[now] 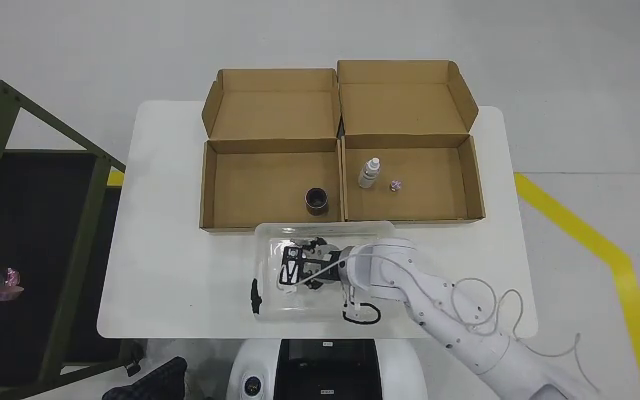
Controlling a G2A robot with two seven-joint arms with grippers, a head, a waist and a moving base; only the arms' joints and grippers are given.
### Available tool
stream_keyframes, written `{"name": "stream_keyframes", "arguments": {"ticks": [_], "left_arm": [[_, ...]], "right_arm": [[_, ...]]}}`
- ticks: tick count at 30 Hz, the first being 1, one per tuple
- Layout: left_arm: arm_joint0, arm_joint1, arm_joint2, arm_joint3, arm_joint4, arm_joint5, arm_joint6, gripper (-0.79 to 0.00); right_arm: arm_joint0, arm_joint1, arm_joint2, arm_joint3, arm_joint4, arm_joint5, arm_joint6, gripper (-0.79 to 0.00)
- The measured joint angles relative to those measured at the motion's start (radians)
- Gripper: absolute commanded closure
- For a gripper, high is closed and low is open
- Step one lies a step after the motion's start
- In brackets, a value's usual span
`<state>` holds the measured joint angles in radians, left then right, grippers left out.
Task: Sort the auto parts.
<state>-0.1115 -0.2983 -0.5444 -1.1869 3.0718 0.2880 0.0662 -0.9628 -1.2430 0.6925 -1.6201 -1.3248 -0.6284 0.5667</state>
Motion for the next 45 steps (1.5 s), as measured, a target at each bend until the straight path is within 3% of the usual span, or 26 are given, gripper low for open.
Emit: {"name": "stream_keyframes", "arguments": {"ticks": [7,11,23,45], "left_arm": [[0.000,0.000,0.000,0.000,0.000,0.000,0.000,-0.785],[0.000,0.000,0.000,0.000,0.000,0.000,0.000,-0.785],[0.000,0.000,0.000,0.000,0.000,0.000,0.000,-0.785],[0.000,0.000,0.000,0.000,0.000,0.000,0.000,-0.785]], "right_arm": [[0.008,-0.006,-0.004,0.026,0.000,-0.008,-0.013,-0.228],[0.009,-0.008,-0.002,0.032,0.003,-0.010,-0.015,0.000],[-0.049,0.015,0.082,-0.061,0.054,-0.059,-0.055,0.000],[-0.252,0.096,0.473,-0.351,0.315,-0.142,-0.183,0.000]]}}
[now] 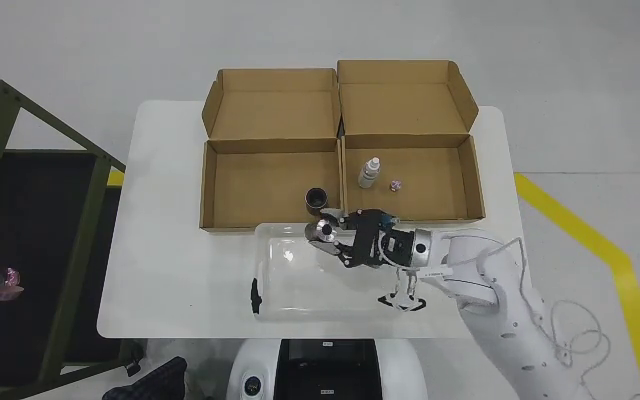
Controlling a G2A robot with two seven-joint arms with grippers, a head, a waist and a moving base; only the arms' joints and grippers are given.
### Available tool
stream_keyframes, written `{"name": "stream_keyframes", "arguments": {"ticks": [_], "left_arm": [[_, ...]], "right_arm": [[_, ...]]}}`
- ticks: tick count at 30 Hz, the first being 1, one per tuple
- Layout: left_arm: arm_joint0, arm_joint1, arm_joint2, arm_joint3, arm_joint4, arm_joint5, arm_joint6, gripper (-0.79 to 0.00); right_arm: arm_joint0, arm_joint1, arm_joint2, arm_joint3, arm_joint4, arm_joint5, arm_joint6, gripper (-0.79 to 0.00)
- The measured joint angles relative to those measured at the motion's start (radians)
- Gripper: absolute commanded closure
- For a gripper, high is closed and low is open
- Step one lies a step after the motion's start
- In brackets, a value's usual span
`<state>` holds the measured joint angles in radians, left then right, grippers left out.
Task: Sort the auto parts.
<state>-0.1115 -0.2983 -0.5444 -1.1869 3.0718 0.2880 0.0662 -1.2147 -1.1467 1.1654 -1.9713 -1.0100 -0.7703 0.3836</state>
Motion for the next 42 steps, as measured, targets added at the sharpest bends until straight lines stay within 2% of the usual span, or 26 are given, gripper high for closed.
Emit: {"name": "stream_keyframes", "arguments": {"ticks": [12,22,35,42], "left_arm": [[0.000,0.000,0.000,0.000,0.000,0.000,0.000,-0.785],[0.000,0.000,0.000,0.000,0.000,0.000,0.000,-0.785],[0.000,0.000,0.000,0.000,0.000,0.000,0.000,-0.785],[0.000,0.000,0.000,0.000,0.000,0.000,0.000,-0.785]], "right_arm": [[-0.048,0.017,0.099,0.015,0.130,-0.032,-0.080,0.000],[-0.055,0.026,0.138,0.027,0.191,-0.043,-0.097,0.000],[-0.019,0.025,0.095,0.044,0.154,0.016,-0.077,0.000],[0.015,0.018,0.046,0.038,0.056,0.095,-0.070,0.000]]}}
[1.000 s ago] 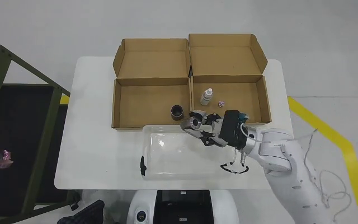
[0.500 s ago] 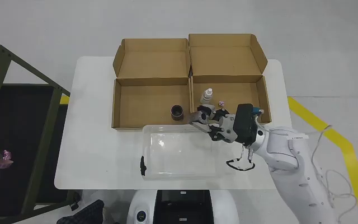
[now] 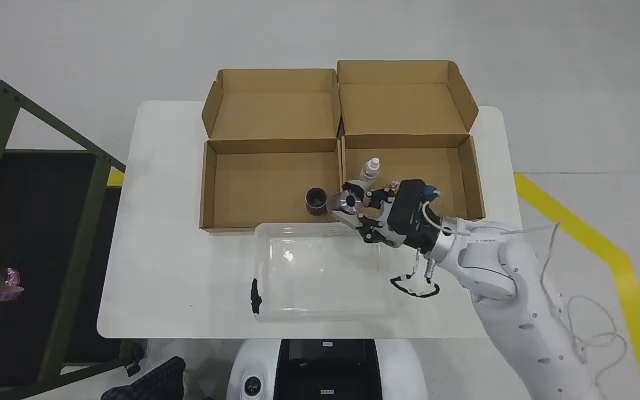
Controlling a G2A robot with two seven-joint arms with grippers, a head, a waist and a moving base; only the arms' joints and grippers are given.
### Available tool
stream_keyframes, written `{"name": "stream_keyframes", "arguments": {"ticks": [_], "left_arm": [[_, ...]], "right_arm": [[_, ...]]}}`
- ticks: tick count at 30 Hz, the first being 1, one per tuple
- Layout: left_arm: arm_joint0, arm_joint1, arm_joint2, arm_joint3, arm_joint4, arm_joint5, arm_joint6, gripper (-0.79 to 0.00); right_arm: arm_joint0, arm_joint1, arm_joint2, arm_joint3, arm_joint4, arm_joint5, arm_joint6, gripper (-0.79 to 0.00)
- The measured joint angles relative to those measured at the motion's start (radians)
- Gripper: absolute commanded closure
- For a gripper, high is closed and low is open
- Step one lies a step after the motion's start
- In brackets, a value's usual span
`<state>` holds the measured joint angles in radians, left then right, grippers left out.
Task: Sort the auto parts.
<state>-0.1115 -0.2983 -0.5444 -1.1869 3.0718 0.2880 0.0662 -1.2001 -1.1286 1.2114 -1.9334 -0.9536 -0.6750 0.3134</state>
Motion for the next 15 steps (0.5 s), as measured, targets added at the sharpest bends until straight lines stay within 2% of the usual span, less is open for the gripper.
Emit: {"name": "stream_keyframes", "arguments": {"ticks": [15], "left_arm": [[0.000,0.000,0.000,0.000,0.000,0.000,0.000,-0.785]], "right_arm": [[0.167,-0.039,-0.184,0.114,-0.114,0.146,0.056,0.000]]}}
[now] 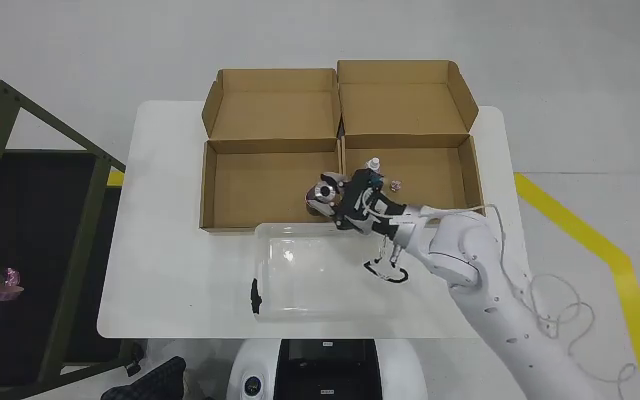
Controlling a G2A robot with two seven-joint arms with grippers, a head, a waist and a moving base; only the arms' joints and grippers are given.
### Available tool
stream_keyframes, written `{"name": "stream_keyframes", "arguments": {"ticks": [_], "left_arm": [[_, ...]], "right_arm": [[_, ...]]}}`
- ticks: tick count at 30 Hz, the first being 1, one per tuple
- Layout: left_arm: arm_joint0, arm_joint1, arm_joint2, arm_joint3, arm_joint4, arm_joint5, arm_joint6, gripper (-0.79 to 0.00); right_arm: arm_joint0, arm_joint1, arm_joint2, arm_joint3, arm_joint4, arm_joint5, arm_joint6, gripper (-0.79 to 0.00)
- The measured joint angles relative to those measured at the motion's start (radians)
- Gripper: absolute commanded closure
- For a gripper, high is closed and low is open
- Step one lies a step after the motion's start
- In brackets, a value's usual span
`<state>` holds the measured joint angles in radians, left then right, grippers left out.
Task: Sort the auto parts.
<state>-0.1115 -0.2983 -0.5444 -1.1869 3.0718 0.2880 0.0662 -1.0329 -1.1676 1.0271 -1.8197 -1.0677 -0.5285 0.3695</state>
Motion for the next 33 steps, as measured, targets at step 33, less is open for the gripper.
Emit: {"name": "stream_keyframes", "arguments": {"ticks": [33], "left_arm": [[0.000,0.000,0.000,0.000,0.000,0.000,0.000,-0.785]], "right_arm": [[0.397,-0.162,-0.308,0.524,-0.035,0.216,0.067,0.000]]}}
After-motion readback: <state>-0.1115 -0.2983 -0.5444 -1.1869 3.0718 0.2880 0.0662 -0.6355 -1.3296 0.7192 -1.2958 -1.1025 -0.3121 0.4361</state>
